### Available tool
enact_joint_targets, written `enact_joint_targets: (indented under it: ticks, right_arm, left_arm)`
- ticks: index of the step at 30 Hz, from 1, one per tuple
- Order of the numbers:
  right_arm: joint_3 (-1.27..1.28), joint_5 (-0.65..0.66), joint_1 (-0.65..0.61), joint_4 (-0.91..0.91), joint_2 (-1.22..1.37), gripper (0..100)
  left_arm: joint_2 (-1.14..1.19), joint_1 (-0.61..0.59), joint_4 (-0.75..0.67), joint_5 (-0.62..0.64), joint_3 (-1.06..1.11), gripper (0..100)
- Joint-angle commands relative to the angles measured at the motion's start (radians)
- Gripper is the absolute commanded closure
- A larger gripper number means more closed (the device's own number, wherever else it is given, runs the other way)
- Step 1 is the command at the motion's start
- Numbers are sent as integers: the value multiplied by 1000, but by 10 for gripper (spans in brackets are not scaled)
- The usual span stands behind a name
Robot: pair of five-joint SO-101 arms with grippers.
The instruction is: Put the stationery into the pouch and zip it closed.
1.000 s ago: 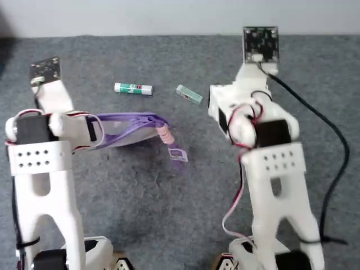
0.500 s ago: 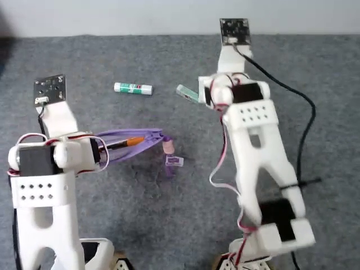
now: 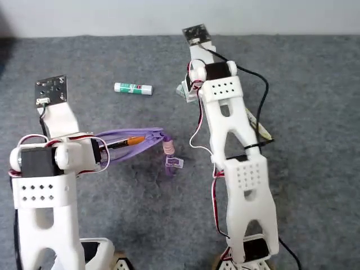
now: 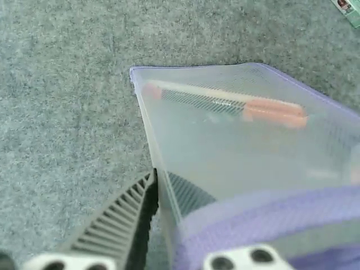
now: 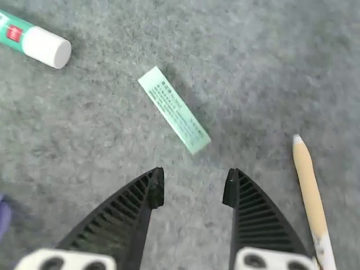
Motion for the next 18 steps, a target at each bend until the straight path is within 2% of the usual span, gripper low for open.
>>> enact_joint_targets:
  ticks: [1,6,10,14,16,18]
  right_arm:
    - [-247,58,-8,13,139,823]
    - [-376,115,-1,-44,315,822]
    - [-379,153,19,-153,394,824]
    - [-381,204,18,-165,427,828]
    - [-381,221,19,-162,429,872]
    - [-385,236,22,-154,429,968]
  left_arm:
    - [6,15,-20,-3,30,988]
    - [6,15,-18,-2,30,988]
    - [6,15,-17,-2,30,988]
    - [6,15,-18,-2,31,988]
    - [6,15,-20,-2,31,988]
    - [6,15,-20,-2,31,988]
